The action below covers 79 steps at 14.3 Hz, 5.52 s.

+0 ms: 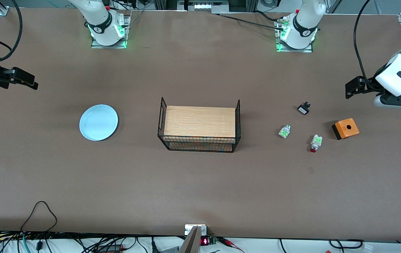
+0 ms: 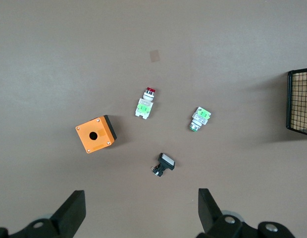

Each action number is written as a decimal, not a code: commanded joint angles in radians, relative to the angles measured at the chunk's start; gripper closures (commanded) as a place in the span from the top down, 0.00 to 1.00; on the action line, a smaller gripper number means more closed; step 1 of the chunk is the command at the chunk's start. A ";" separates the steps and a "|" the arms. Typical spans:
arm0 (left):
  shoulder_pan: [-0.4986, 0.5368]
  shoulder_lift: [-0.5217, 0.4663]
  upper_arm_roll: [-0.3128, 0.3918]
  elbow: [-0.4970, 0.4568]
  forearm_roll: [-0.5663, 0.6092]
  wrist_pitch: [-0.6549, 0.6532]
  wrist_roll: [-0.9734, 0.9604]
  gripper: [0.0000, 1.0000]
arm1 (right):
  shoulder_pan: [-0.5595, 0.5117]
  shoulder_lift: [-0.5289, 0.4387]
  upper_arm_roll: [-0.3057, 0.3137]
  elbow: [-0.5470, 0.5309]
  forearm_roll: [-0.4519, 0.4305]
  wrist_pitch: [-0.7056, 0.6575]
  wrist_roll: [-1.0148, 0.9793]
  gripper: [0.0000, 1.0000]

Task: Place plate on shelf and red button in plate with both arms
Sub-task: 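Move the right gripper toward the pale blue plate, then lower the right gripper to the plate rim and grasp it, then lift the plate with the right gripper and carry it over the basket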

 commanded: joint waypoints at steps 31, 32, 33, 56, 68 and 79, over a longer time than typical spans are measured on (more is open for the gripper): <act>0.006 0.020 -0.008 0.036 -0.002 -0.019 -0.003 1.00 | -0.085 0.380 0.004 -0.549 -0.040 0.844 -0.191 0.97; 0.006 0.021 -0.005 0.036 -0.004 -0.017 -0.003 1.00 | -0.085 0.381 0.004 -0.549 -0.040 0.843 -0.191 0.85; 0.006 0.021 -0.003 0.036 -0.004 -0.016 -0.002 1.00 | -0.085 0.382 0.004 -0.549 -0.040 0.841 -0.189 0.65; -0.003 0.053 -0.012 0.074 -0.002 -0.014 -0.002 1.00 | -0.033 0.155 0.035 -0.181 0.090 0.213 -0.095 0.00; 0.001 0.052 -0.012 0.074 -0.005 -0.057 -0.002 1.00 | 0.380 0.156 0.036 0.072 0.259 -0.030 0.931 0.00; 0.023 0.050 -0.008 0.059 -0.018 -0.088 0.000 1.00 | 0.629 0.294 0.036 0.086 0.259 0.185 1.320 0.00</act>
